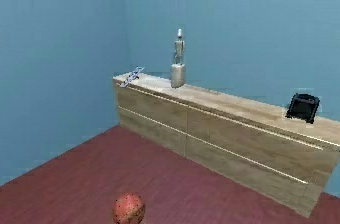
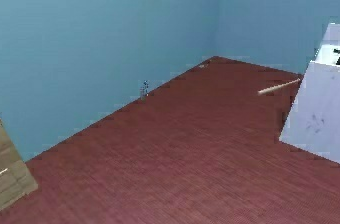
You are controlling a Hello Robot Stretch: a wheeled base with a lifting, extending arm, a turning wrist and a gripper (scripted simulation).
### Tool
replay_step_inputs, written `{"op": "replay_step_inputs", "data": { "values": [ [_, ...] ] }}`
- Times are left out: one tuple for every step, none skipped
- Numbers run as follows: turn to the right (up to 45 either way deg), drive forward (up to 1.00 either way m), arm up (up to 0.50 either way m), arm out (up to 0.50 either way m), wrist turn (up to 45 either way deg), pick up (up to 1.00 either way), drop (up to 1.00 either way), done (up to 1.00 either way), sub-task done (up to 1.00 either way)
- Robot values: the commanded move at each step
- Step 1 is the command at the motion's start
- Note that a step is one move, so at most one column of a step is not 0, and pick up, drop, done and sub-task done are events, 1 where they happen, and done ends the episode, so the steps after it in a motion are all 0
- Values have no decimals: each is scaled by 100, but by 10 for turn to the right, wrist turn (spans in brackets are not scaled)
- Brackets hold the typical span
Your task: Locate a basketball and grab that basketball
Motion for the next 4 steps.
{"op": "replay_step_inputs", "data": {
  "values": [
    [-450, 0, 0, 0, 0, 0, 0, 0, 0],
    [-450, 0, 0, 0, 0, 0, 0, 0, 0],
    [-150, 0, 0, 0, 0, 0, 0, 0, 0],
    [450, 0, 0, 0, 0, 0, 0, 0, 0]
  ]
}}
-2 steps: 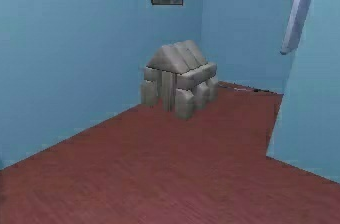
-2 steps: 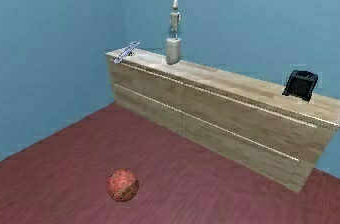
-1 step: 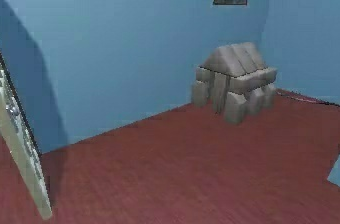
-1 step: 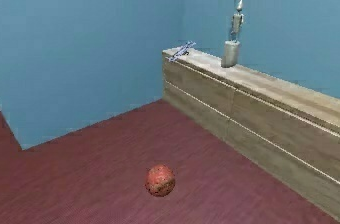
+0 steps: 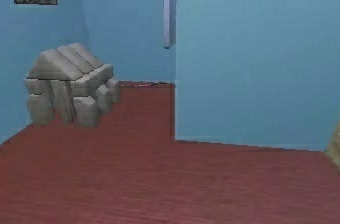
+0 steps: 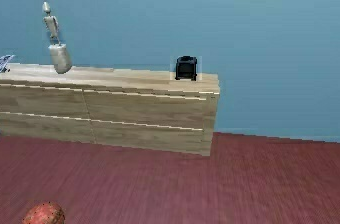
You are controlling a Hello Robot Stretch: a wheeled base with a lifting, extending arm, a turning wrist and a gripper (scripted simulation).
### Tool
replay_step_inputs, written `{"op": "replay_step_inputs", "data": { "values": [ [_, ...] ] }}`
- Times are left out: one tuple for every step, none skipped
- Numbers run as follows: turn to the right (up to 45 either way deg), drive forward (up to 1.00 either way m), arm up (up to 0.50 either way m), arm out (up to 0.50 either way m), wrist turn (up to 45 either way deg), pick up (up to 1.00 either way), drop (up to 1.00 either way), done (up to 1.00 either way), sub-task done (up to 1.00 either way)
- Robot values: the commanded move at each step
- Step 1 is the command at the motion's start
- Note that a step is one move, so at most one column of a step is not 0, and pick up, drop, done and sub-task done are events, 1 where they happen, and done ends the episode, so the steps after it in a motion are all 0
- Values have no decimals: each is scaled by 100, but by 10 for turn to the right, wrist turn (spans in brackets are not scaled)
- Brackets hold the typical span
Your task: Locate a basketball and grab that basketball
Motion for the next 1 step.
{"op": "replay_step_inputs", "data": {
  "values": [
    [330, 0, 0, 0, 0, 0, 0, 0, 0]
  ]
}}
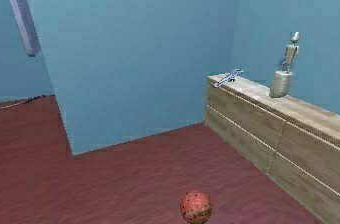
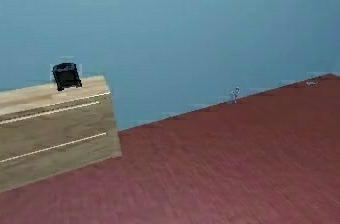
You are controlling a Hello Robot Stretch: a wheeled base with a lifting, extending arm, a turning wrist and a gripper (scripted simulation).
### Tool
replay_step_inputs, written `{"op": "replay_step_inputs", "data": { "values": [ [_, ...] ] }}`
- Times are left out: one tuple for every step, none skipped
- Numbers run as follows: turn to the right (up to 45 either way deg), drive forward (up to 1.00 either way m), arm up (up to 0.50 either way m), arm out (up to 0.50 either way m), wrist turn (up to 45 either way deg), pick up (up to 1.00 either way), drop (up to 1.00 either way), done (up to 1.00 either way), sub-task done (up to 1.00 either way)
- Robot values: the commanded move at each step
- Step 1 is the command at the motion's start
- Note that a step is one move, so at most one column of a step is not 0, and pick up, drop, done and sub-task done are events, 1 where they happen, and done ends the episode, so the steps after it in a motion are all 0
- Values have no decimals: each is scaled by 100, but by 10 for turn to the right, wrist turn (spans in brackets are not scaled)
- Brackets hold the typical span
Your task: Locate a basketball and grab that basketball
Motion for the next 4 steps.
{"op": "replay_step_inputs", "data": {
  "values": [
    [0, 40, 0, 0, 0, 0, 0, 0, 0],
    [-450, 0, 0, 0, 0, 0, 0, 0, 0],
    [-240, 0, 0, 0, 0, 0, 0, 0, 0],
    [0, 0, 18, 0, 0, 0, 0, 0, 0]
  ]
}}
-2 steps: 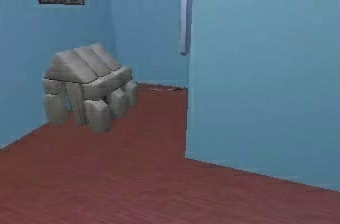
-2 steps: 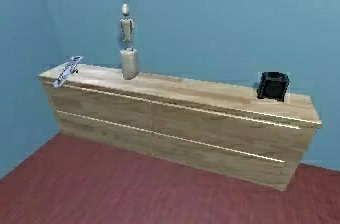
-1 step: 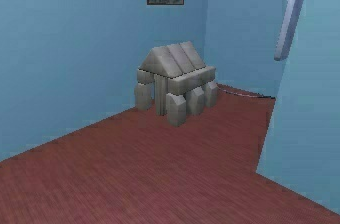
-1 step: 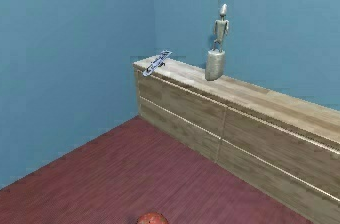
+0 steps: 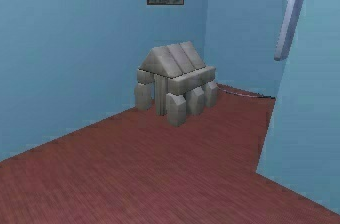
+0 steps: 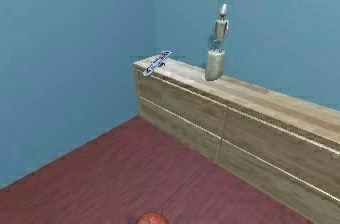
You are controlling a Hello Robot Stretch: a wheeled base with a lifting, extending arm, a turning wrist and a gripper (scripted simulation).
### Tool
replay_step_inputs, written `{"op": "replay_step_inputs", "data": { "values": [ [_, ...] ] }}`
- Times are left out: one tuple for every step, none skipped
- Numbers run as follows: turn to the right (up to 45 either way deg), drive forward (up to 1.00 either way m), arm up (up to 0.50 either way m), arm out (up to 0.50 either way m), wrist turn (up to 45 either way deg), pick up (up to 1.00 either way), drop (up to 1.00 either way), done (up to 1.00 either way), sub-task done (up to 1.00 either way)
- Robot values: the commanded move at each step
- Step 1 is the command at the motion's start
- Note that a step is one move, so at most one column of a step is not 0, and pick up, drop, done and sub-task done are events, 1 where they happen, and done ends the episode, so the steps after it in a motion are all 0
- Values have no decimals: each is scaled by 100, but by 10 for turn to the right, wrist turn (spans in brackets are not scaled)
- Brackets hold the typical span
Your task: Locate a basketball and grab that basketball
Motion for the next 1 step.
{"op": "replay_step_inputs", "data": {
  "values": [
    [0, 0, 0, 24, 0, 0, 0, 0, 0]
  ]
}}
